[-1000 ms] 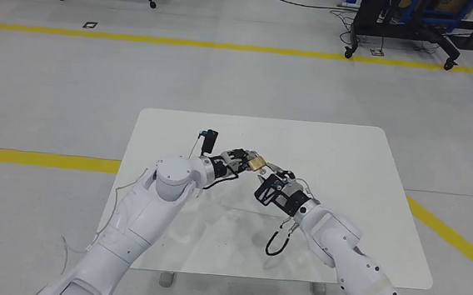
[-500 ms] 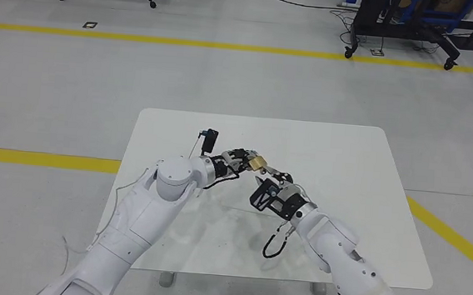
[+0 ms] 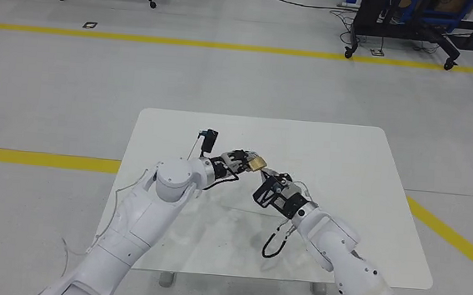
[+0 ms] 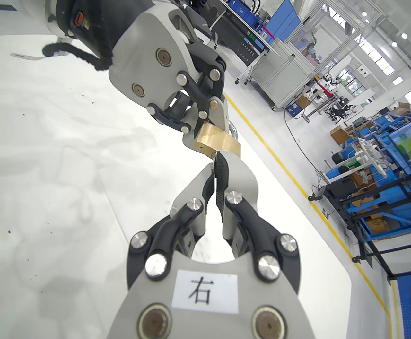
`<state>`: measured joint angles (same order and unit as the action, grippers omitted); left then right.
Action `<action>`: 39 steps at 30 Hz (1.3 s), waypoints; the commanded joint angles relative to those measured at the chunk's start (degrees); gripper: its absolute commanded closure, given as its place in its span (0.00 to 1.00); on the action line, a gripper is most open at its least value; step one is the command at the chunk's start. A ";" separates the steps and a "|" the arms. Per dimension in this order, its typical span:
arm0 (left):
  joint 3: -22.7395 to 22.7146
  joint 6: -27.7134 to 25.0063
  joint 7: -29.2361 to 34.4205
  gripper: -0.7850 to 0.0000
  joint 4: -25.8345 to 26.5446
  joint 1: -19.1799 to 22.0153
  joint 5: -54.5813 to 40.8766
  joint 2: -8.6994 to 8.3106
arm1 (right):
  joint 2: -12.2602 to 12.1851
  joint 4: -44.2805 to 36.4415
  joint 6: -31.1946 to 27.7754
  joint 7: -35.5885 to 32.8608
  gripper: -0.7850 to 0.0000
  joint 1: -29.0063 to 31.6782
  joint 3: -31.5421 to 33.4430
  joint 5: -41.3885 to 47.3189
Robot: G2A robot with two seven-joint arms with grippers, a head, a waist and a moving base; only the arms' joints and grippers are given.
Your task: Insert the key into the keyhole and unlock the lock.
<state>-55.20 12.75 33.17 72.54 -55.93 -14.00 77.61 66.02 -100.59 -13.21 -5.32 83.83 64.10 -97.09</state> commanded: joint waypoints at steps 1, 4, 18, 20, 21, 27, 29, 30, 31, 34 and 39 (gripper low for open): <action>0.00 -0.45 -0.20 1.00 0.16 -0.15 0.51 -0.01 | 0.01 0.22 -0.91 0.54 1.00 -0.01 0.60 2.02; -0.01 -2.36 -1.17 1.00 0.76 -0.61 1.91 -0.07 | 0.12 0.99 -3.59 1.90 1.00 0.28 1.88 9.56; -2.25 -8.60 -2.29 1.00 4.28 -4.01 3.28 -0.62 | -0.18 4.20 -12.94 3.77 0.26 -0.61 6.32 24.16; -2.61 -8.08 -1.36 1.00 3.90 -3.84 1.94 -0.59 | -0.19 4.15 -12.94 3.42 0.00 -0.67 6.24 23.83; -2.80 -7.97 -1.06 1.00 3.71 -3.74 1.47 -0.59 | -0.19 4.17 -12.65 3.10 0.00 -0.72 6.22 23.53; -3.59 -8.69 -1.33 1.00 3.58 -3.88 2.08 -0.73 | -0.19 4.08 -13.95 3.82 0.00 -0.85 5.96 24.10; -3.89 -8.11 -1.73 1.00 3.61 -3.94 2.87 -0.84 | -0.38 4.16 -15.84 5.10 0.00 -0.57 7.02 25.54; -3.88 -7.35 -1.69 1.00 3.52 -3.88 3.69 -0.91 | -0.52 4.08 -16.78 5.70 0.00 -0.34 7.78 26.17; -3.73 -6.58 -1.56 1.00 3.52 -3.70 4.83 -0.99 | -0.67 3.94 -17.58 6.29 0.00 -0.03 8.68 26.66; -1.49 -2.71 -0.89 1.00 3.18 -2.43 12.43 -1.20 | -1.19 3.57 -20.53 9.10 0.00 1.45 12.09 29.60; 3.84 3.11 -0.63 1.00 2.24 -0.73 22.35 -0.76 | -2.12 2.74 -25.69 14.22 0.00 4.87 18.85 34.36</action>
<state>-52.60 14.65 31.89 75.17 -57.13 6.74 76.67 64.09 -97.73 -37.77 7.78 87.91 81.28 -63.85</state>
